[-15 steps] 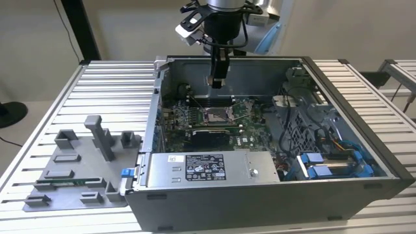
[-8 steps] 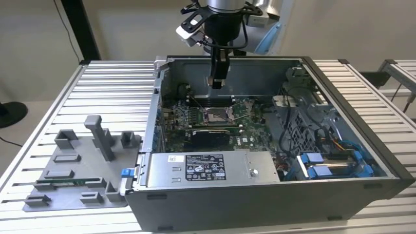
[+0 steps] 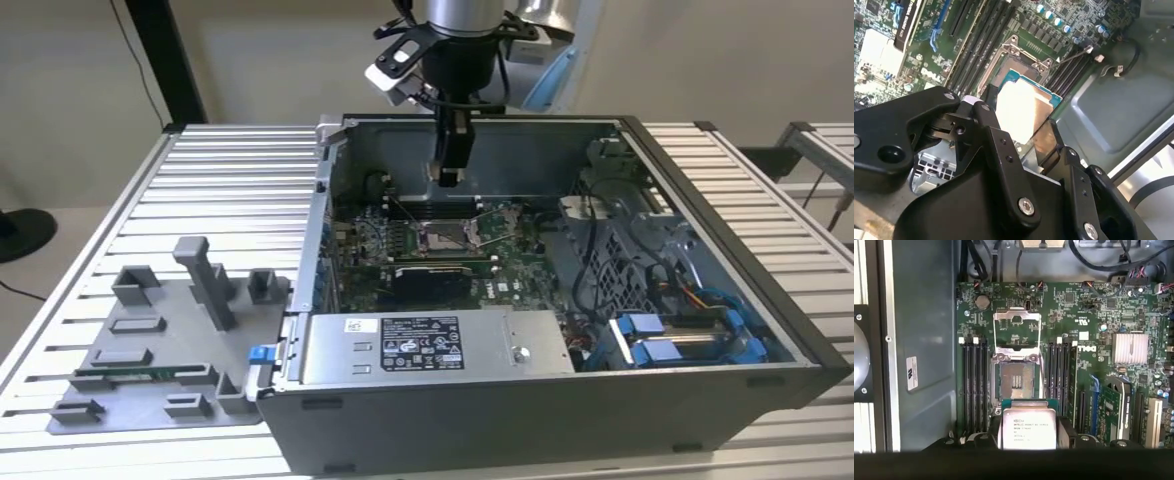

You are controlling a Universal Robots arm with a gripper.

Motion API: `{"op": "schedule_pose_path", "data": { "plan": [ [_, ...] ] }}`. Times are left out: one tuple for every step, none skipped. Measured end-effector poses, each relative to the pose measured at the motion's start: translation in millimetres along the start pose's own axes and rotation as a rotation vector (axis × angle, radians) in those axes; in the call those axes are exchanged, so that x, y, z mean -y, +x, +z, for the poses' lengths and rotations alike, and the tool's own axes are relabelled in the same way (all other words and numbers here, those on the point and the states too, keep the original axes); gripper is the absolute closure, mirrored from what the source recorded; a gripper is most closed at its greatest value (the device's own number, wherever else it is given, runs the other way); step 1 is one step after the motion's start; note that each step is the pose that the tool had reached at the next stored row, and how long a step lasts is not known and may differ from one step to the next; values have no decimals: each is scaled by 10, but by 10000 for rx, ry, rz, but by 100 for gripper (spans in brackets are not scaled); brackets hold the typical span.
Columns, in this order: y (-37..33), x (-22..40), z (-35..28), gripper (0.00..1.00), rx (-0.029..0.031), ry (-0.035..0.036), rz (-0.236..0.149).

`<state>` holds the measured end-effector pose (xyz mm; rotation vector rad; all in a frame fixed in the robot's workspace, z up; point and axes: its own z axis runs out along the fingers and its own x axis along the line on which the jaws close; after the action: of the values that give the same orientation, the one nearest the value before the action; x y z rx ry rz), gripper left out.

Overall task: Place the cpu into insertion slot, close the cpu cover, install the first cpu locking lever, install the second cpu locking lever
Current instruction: 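Place the cpu into insertion slot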

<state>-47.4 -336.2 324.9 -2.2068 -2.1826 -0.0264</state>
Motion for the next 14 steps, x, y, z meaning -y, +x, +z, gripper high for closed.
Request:
{"op": "schedule_pose_path", "data": {
  "plan": [
    [1, -10, 8, 100, -16, -9, -6],
    [2, -21, 15, 100, -36, -17, -10],
    [2, -30, 23, 100, -59, -26, -13],
    [2, -37, 30, 100, -84, -31, -14],
    [2, -43, 38, 100, -108, -35, -14],
    [1, -47, 47, 100, -130, -40, -15],
    [1, -49, 61, 100, -153, -42, -15],
    [1, -50, 77, 100, -173, -42, -15],
    [0, -50, 97, 100, -193, -42, -14],
    [-1, -50, 114, 100, -205, -42, -14],
    [-1, -51, 133, 100, -216, -42, -15],
    [-2, -51, 151, 100, -225, -42, -15],
    [-3, -51, 168, 100, -233, -41, -15],
    [-3, -52, 187, 100, -240, -42, -15]
  ]
}}
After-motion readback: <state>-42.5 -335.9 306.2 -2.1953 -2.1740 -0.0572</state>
